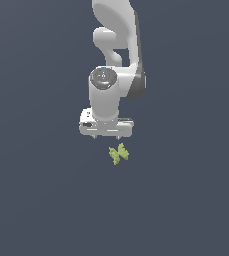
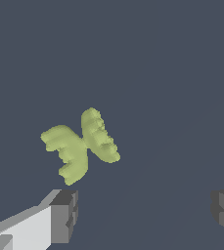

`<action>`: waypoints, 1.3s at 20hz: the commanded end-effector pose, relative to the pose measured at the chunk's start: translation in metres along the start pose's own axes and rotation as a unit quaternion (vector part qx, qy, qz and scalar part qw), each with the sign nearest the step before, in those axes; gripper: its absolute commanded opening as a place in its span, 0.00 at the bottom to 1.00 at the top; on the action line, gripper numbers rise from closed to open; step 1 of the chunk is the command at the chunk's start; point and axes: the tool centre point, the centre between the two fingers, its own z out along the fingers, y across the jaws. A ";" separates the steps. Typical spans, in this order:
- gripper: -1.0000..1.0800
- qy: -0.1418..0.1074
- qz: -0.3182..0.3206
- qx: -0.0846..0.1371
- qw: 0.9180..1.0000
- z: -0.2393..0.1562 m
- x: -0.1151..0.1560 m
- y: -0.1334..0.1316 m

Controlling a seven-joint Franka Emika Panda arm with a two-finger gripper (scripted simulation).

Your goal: Pick up the object and move it to a goal position.

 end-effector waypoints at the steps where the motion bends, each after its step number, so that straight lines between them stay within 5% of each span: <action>1: 0.96 0.000 0.000 0.000 1.000 0.000 0.000 0.000; 13: 0.96 -0.015 0.016 -0.005 1.000 0.007 -0.007 0.024; 26: 0.96 -0.004 -0.057 -0.003 0.998 0.021 0.002 0.001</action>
